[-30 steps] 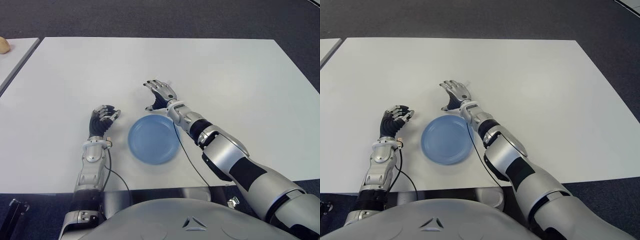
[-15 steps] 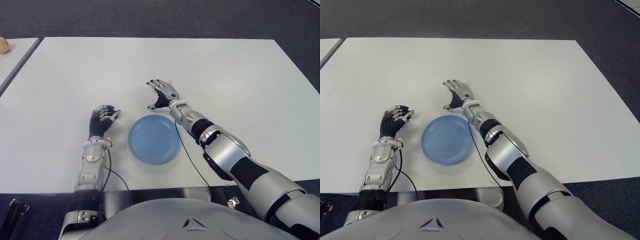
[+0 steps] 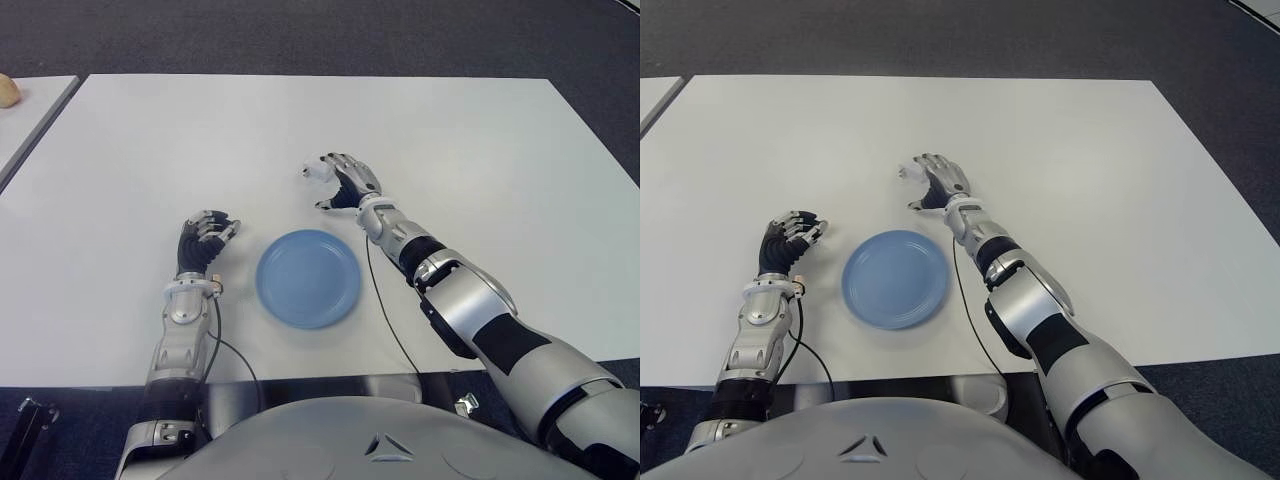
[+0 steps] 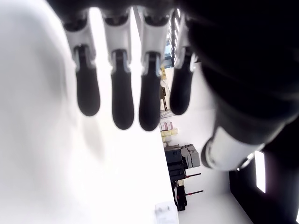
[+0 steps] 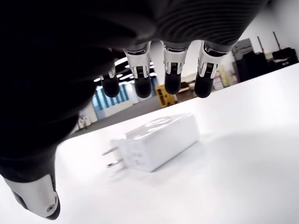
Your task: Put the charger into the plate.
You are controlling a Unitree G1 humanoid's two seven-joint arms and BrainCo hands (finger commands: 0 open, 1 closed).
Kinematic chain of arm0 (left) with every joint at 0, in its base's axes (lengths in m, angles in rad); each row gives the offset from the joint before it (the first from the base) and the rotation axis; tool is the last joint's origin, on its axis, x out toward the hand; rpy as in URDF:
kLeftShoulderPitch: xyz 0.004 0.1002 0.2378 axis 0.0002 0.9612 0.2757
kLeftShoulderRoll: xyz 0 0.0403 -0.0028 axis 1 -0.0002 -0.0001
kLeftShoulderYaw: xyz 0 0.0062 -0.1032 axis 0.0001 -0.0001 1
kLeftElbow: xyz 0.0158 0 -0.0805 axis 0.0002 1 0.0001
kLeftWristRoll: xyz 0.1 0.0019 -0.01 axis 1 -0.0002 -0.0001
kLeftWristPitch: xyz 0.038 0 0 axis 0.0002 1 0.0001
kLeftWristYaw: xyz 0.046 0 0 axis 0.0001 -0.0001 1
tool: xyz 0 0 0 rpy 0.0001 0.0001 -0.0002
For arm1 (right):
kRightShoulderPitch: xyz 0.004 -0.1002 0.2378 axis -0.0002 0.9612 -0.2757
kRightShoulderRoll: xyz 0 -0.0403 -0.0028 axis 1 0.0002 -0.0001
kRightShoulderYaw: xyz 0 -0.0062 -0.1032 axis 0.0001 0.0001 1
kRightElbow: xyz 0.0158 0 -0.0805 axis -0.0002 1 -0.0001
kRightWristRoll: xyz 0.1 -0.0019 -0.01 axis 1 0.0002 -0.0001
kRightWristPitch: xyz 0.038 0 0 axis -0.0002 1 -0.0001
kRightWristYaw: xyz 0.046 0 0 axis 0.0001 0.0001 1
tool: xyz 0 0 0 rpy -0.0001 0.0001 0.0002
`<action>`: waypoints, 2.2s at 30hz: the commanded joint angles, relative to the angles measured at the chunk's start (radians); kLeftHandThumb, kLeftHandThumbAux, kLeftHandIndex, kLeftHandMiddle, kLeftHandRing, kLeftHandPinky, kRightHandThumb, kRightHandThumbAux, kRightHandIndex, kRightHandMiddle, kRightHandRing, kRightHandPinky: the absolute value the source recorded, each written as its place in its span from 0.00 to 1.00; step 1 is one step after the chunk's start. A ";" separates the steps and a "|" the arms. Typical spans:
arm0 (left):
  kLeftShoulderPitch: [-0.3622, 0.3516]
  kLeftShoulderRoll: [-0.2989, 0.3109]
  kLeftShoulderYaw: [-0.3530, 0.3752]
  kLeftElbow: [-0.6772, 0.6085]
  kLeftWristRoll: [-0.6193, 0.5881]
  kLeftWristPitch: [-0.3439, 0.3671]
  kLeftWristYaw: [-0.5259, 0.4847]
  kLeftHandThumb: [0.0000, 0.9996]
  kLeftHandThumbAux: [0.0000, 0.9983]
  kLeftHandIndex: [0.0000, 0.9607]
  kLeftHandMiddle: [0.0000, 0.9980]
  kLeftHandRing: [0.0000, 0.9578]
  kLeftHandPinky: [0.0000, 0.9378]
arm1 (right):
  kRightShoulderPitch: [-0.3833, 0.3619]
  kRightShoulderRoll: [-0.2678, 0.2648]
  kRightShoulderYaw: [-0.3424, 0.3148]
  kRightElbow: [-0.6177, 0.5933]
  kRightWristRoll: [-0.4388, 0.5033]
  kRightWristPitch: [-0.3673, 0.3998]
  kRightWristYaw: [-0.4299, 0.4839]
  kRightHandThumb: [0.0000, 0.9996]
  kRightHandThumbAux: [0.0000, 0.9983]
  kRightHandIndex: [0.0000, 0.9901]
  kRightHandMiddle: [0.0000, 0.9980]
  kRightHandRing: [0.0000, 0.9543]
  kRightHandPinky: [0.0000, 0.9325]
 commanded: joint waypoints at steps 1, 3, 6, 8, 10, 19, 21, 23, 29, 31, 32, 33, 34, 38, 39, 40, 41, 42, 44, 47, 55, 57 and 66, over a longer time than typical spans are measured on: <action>0.002 0.000 0.000 0.010 0.001 0.023 -0.009 0.70 0.72 0.44 0.48 0.52 0.51 | 0.028 -0.011 -0.022 -0.018 0.026 0.026 0.013 0.49 0.69 0.02 0.00 0.00 0.06; 0.004 -0.001 -0.001 0.005 0.000 0.026 -0.009 0.70 0.72 0.44 0.48 0.51 0.51 | 0.044 -0.032 -0.037 -0.042 0.041 0.041 0.039 0.48 0.68 0.02 0.00 0.00 0.05; 0.006 -0.002 -0.002 0.002 0.000 0.029 -0.010 0.70 0.72 0.44 0.48 0.51 0.50 | 0.078 -0.060 -0.052 -0.105 0.054 0.077 0.069 0.47 0.68 0.01 0.00 0.00 0.03; 0.006 -0.004 -0.003 0.001 -0.001 0.029 -0.008 0.70 0.72 0.44 0.48 0.51 0.50 | 0.107 -0.076 -0.057 -0.169 0.055 0.117 0.093 0.46 0.68 0.00 0.00 0.00 0.03; 0.006 -0.005 -0.002 0.001 -0.002 0.028 -0.007 0.70 0.72 0.44 0.48 0.51 0.50 | 0.136 -0.091 -0.057 -0.239 0.052 0.167 0.125 0.45 0.67 0.00 0.00 0.00 0.01; 0.004 -0.009 -0.005 0.011 -0.003 0.011 -0.008 0.70 0.72 0.44 0.48 0.51 0.50 | 0.268 -0.166 -0.034 -0.613 -0.006 0.398 0.302 0.40 0.63 0.00 0.00 0.00 0.00; 0.004 -0.012 -0.005 0.013 -0.004 0.006 -0.006 0.70 0.72 0.44 0.48 0.51 0.51 | 0.279 -0.174 -0.032 -0.654 -0.018 0.422 0.323 0.40 0.62 0.00 0.00 0.00 0.00; 0.003 -0.016 -0.005 0.013 -0.007 0.006 -0.005 0.70 0.72 0.44 0.48 0.51 0.51 | 0.276 -0.179 -0.031 -0.680 -0.026 0.434 0.337 0.41 0.61 0.00 0.00 0.00 0.00; 0.004 -0.028 -0.004 0.009 -0.009 0.009 -0.001 0.70 0.72 0.44 0.49 0.51 0.50 | 0.171 -0.149 -0.052 -0.550 -0.001 0.335 0.265 0.42 0.61 0.00 0.00 0.00 0.00; 0.007 -0.032 -0.002 0.009 -0.009 0.005 0.001 0.70 0.72 0.44 0.49 0.51 0.51 | 0.113 -0.133 -0.055 -0.448 0.006 0.260 0.204 0.40 0.62 0.00 0.00 0.00 0.00; 0.009 -0.034 -0.002 0.008 -0.009 0.000 0.003 0.70 0.72 0.44 0.49 0.51 0.51 | 0.089 -0.127 -0.054 -0.401 0.005 0.224 0.174 0.40 0.62 0.00 0.00 0.00 0.00; 0.011 -0.036 -0.002 0.008 -0.009 -0.003 0.003 0.70 0.72 0.44 0.50 0.51 0.51 | 0.070 -0.123 -0.053 -0.364 0.005 0.197 0.151 0.38 0.63 0.00 0.00 0.00 0.00; 0.013 -0.037 -0.001 0.008 -0.009 -0.006 0.004 0.70 0.72 0.44 0.50 0.52 0.51 | 0.054 -0.120 -0.051 -0.332 0.004 0.173 0.130 0.37 0.63 0.00 0.00 0.00 0.00; 0.020 -0.040 0.001 0.008 -0.009 -0.020 0.005 0.70 0.72 0.44 0.50 0.52 0.51 | 0.002 -0.111 -0.046 -0.237 0.004 0.096 0.059 0.33 0.64 0.00 0.00 0.00 0.00; 0.022 -0.041 0.002 0.008 -0.010 -0.025 0.005 0.70 0.72 0.44 0.50 0.52 0.51 | -0.015 -0.107 -0.046 -0.213 0.005 0.077 0.042 0.31 0.65 0.00 0.00 0.00 0.00; 0.025 -0.042 0.003 0.008 -0.011 -0.028 0.005 0.70 0.72 0.44 0.50 0.52 0.51 | -0.026 -0.104 -0.046 -0.196 0.006 0.063 0.030 0.30 0.65 0.00 0.00 0.00 0.00; 0.027 -0.043 0.005 0.009 -0.012 -0.032 0.006 0.70 0.72 0.44 0.50 0.52 0.51 | -0.049 -0.098 -0.046 -0.171 0.005 0.052 0.016 0.29 0.65 0.00 0.00 0.00 0.00; 0.028 -0.044 0.006 0.010 -0.012 -0.035 0.007 0.70 0.72 0.44 0.50 0.51 0.51 | -0.065 -0.094 -0.045 -0.152 0.004 0.045 0.007 0.27 0.66 0.00 0.00 0.00 0.00; 0.033 -0.045 0.008 0.009 -0.012 -0.038 0.009 0.70 0.72 0.44 0.50 0.51 0.50 | -0.090 -0.086 -0.043 -0.122 0.003 0.034 -0.007 0.25 0.66 0.00 0.00 0.00 0.00; 0.038 -0.046 0.009 0.009 -0.010 -0.040 0.010 0.70 0.72 0.44 0.49 0.51 0.50 | -0.129 -0.071 -0.041 -0.081 0.002 0.029 -0.019 0.23 0.67 0.00 0.00 0.00 0.00; 0.055 -0.049 0.009 -0.004 -0.001 -0.039 0.012 0.70 0.72 0.44 0.49 0.51 0.50 | -0.198 -0.039 -0.034 -0.005 -0.002 0.038 -0.023 0.21 0.67 0.00 0.00 0.00 0.00; 0.062 -0.048 0.009 -0.017 0.001 -0.026 0.009 0.70 0.72 0.44 0.49 0.51 0.50 | -0.208 -0.035 -0.028 0.007 -0.008 0.042 -0.021 0.21 0.67 0.00 0.00 0.00 0.00; 0.095 -0.044 0.004 -0.064 0.020 0.001 0.008 0.70 0.72 0.44 0.48 0.51 0.51 | -0.230 -0.018 -0.002 0.030 -0.032 0.064 -0.002 0.22 0.68 0.00 0.00 0.00 0.00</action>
